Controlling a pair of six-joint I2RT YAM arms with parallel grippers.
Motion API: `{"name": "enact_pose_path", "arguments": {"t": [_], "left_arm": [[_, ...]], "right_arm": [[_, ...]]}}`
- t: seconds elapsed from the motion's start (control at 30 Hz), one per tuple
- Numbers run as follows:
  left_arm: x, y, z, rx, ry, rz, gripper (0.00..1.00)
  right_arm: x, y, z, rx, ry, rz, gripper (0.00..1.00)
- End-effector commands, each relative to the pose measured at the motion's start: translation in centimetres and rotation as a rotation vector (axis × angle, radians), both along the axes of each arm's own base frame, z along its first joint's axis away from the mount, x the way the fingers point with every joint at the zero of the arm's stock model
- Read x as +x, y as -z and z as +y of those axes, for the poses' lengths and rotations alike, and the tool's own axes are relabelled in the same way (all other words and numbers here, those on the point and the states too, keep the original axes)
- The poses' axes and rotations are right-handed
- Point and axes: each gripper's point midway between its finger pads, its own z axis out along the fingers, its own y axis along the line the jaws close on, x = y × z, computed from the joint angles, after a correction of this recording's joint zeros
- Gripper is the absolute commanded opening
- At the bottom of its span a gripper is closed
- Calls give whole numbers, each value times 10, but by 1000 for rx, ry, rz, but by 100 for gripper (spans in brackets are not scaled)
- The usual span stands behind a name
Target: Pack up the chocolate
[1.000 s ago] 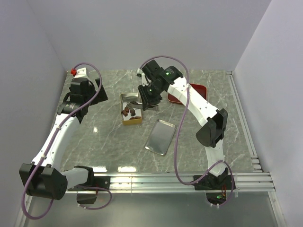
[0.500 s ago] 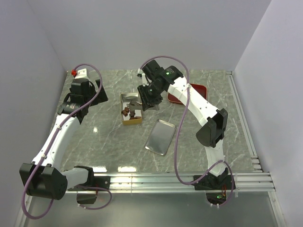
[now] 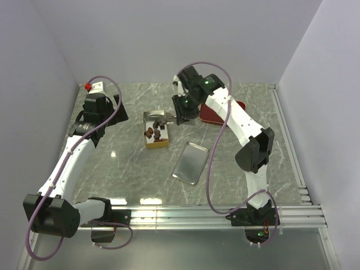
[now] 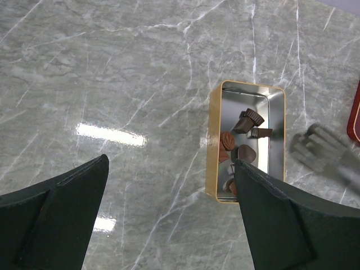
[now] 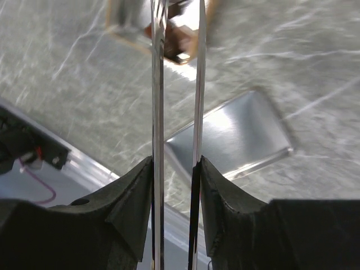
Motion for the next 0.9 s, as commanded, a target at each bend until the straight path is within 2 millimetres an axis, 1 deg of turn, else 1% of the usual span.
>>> {"name": "enact_pose_path", "arguments": {"t": [0.0, 0.1, 0.13, 0.17, 0.23, 0.27, 0.3, 0.37, 0.4, 0.47, 0.53, 0.57, 0.7, 0.87], "left_arm": [[5, -19, -2, -9, 0, -64, 99], [5, -19, -2, -12, 2, -65, 99], [5, -19, -2, -12, 2, -64, 99], [4, -19, -2, -12, 2, -64, 99], [5, -18, -2, -9, 2, -62, 99], [4, -19, -2, -11, 1, -64, 99], [4, -19, -2, -10, 2, -64, 100], [5, -18, -2, -11, 1, -64, 99], [5, -18, -2, -11, 1, -64, 99], [4, -18, -1, -7, -2, -62, 99], [3, -18, 0, -3, -5, -64, 99], [3, -18, 0, 0, -5, -63, 99], [2, -16, 1, 0, -5, -60, 99], [3, -16, 0, 1, -3, -59, 99]], "right_arm": [[41, -31, -45, 14, 150, -115, 43], [59, -39, -81, -5, 255, -151, 43], [69, -40, -101, -14, 313, -163, 42], [74, -46, -115, -17, 352, -182, 42], [81, -46, -140, -60, 427, -201, 42], [87, -47, -158, -67, 478, -203, 42], [89, -47, -166, -72, 504, -199, 42], [93, -43, -193, -116, 594, -196, 42], [94, -40, -201, -131, 622, -193, 42], [95, -33, -223, -172, 699, -177, 42], [95, -28, -235, -186, 746, -170, 42], [94, -23, -245, -198, 774, -158, 42], [93, -16, -263, -214, 834, -139, 42], [89, -5, -275, -244, 861, -105, 42]]}}
